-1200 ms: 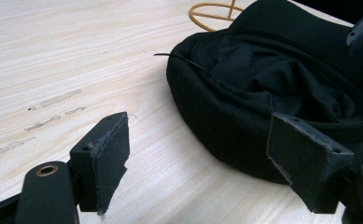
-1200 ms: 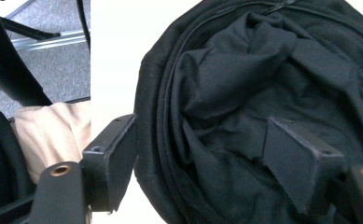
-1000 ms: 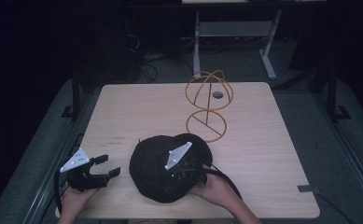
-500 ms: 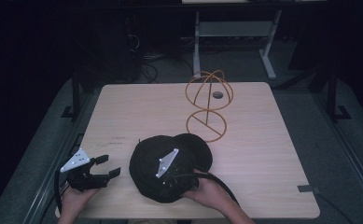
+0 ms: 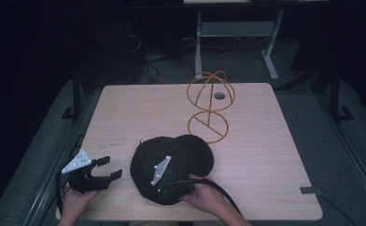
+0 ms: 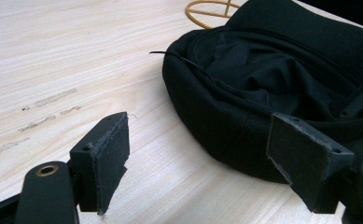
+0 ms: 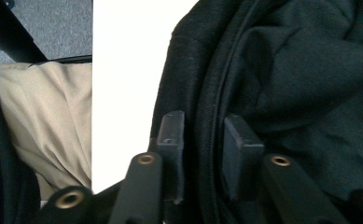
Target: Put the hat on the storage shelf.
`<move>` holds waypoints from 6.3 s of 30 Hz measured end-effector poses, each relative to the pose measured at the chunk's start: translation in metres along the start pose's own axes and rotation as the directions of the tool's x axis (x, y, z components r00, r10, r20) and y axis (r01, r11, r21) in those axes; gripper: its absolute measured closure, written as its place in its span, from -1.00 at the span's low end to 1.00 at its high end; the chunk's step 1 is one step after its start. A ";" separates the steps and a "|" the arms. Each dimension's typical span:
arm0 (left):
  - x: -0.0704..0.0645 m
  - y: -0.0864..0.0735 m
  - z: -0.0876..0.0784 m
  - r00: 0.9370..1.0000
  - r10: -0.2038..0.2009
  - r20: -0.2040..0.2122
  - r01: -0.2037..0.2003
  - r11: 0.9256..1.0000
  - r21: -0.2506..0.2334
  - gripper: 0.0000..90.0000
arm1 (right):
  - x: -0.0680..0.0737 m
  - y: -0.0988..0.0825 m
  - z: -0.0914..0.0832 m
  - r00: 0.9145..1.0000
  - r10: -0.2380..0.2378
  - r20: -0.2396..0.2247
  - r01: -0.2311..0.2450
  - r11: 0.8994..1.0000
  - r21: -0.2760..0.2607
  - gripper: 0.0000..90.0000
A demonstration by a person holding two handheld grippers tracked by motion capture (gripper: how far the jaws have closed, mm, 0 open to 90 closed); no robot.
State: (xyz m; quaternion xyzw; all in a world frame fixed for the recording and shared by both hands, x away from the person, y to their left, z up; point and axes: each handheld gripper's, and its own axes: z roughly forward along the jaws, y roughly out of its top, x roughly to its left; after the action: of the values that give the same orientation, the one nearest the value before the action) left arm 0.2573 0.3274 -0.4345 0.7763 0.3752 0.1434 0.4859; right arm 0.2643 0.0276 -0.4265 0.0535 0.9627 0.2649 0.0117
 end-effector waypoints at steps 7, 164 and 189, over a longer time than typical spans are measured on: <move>0.000 0.000 0.000 1.000 0.001 0.003 -0.001 1.000 0.003 -0.54 | 0.000 -0.001 -0.010 1.000 0.004 -0.002 -0.004 0.999 -0.036 0.75; -0.069 0.370 0.126 0.878 0.479 0.019 -0.477 0.876 -0.067 0.94 | -0.053 -0.262 -0.191 0.703 0.706 0.084 -0.524 0.594 -0.610 -0.27; -0.115 0.355 0.219 0.818 0.557 0.147 -0.573 0.813 0.105 0.91 | -0.053 -0.265 -0.190 0.709 0.702 0.065 -0.522 0.585 -0.620 -0.27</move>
State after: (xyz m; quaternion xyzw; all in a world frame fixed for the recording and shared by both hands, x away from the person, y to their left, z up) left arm 0.4654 0.0148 -0.2189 0.8924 0.1098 0.2109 0.3835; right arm 0.2817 -0.3018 -0.3989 0.4200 0.7463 0.5099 0.0815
